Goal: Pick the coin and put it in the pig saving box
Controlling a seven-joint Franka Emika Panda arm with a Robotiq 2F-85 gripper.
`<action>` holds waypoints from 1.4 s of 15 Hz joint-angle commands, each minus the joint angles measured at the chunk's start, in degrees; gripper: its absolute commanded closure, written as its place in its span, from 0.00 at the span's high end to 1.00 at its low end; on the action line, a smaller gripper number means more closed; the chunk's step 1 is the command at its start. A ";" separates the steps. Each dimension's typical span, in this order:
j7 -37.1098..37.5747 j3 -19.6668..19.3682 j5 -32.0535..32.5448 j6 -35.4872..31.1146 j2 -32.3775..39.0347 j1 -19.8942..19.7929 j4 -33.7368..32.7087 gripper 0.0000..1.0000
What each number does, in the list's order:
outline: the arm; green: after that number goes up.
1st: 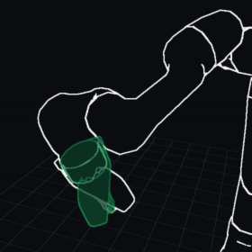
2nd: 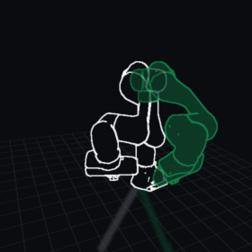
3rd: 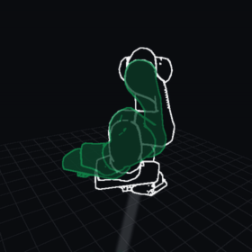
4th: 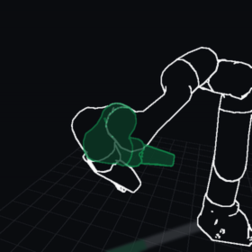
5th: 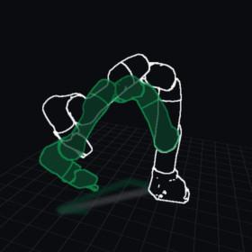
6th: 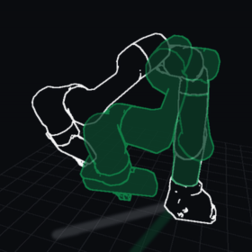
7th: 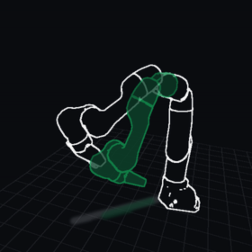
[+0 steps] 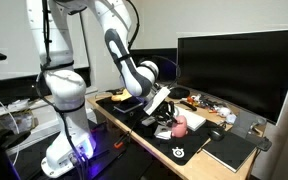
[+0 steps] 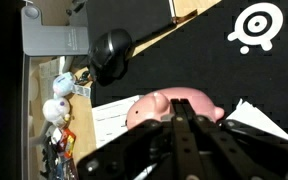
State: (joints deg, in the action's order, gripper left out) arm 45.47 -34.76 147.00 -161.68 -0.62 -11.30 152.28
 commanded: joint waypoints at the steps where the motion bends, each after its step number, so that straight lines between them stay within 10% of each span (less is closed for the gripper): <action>1: 1.74 0.42 -0.14 1.13 1.46 0.46 -1.08 0.00; 21: 3.00 1.25 -0.21 1.97 3.10 1.96 -1.41 0.00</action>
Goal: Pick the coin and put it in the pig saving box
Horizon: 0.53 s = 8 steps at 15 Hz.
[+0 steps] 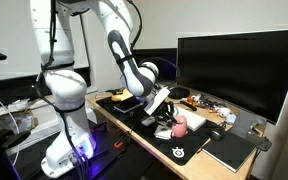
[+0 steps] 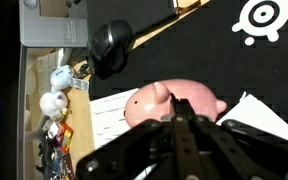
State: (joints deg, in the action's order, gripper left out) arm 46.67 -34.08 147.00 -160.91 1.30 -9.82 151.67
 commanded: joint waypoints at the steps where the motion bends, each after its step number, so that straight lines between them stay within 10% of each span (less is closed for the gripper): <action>1: 1.90 0.59 -0.02 1.19 1.37 0.43 -0.91 0.00; 8: 1.85 1.01 -0.71 0.99 3.12 0.43 -2.00 0.00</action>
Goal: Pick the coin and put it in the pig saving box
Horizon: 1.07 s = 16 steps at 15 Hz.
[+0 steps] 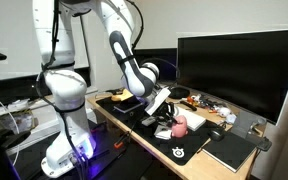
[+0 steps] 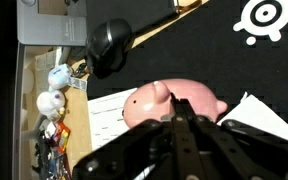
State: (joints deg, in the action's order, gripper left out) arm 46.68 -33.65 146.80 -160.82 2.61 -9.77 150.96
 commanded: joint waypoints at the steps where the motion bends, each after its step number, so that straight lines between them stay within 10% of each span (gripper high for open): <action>1: 1.86 0.63 -0.65 0.84 2.20 0.35 -1.60 0.00; 9: 1.16 0.73 -2.20 0.77 1.96 0.60 -1.54 0.00; 10: 1.27 0.72 -2.02 0.67 1.85 0.58 -1.52 0.23; 16: 1.41 0.39 -0.40 0.42 0.68 0.40 -0.84 0.63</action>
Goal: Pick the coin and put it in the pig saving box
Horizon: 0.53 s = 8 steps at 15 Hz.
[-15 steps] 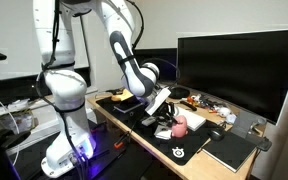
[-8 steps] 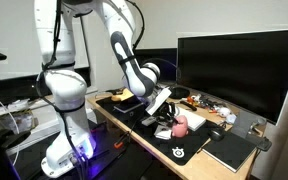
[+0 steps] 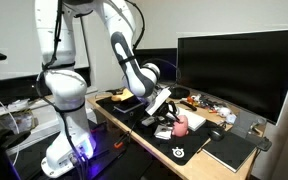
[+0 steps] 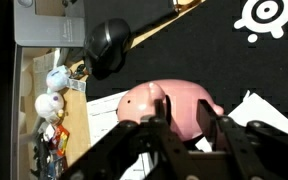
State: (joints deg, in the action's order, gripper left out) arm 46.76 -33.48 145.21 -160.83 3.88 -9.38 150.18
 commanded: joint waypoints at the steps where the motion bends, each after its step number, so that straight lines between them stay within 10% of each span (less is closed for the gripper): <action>1: 1.29 0.15 1.59 0.30 -1.08 -0.05 0.20 0.72; 5: 1.89 -0.12 5.03 0.37 -3.94 -0.32 1.89 0.99; 8: -0.99 0.10 3.93 0.68 -8.20 -0.15 4.43 1.00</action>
State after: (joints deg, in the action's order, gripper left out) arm 47.82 -33.48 149.14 -160.85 2.08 -9.36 150.95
